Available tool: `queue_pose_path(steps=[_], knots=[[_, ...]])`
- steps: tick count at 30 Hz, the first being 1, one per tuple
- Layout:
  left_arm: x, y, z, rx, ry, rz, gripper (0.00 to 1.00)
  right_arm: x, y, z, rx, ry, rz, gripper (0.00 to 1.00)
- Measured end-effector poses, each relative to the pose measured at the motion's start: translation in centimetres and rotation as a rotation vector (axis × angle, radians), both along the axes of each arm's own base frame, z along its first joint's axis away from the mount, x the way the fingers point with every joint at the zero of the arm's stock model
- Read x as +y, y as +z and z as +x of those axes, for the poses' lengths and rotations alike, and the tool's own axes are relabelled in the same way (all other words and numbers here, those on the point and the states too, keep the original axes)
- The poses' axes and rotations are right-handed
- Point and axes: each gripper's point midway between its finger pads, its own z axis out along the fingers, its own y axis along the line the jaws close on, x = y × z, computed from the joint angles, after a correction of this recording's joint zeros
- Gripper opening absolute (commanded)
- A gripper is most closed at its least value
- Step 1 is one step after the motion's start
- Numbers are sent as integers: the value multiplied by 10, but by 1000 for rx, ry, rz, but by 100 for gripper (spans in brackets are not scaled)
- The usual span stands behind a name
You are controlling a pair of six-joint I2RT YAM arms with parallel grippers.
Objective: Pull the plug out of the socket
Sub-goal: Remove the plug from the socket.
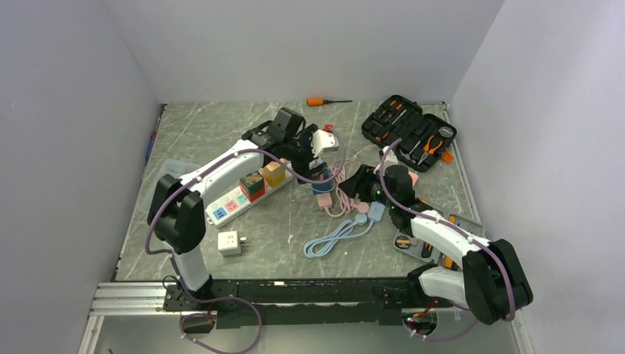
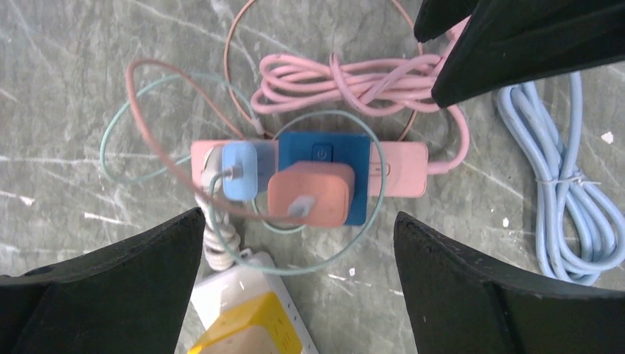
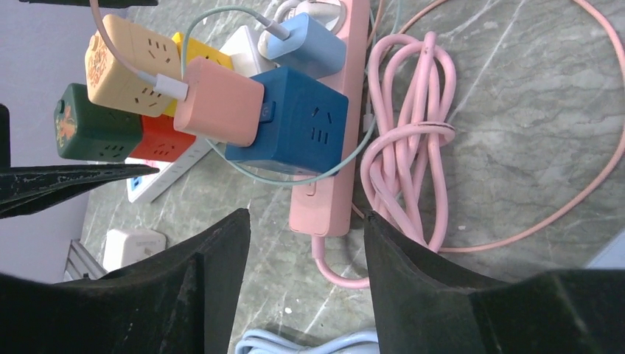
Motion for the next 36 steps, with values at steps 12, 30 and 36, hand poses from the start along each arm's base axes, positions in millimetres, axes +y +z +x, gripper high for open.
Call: queue_pose_path(steps=[12, 30, 36], knots=[[-40, -17, -23, 7, -96, 61, 99, -20, 9, -11, -28, -44, 12, 75], [44, 55, 2, 1, 124, 90, 99, 13, -11, -30, 25, 65, -50, 66], [74, 47, -19, 68, 171, 102, 99, 48, -26, -39, 71, 148, -64, 64]])
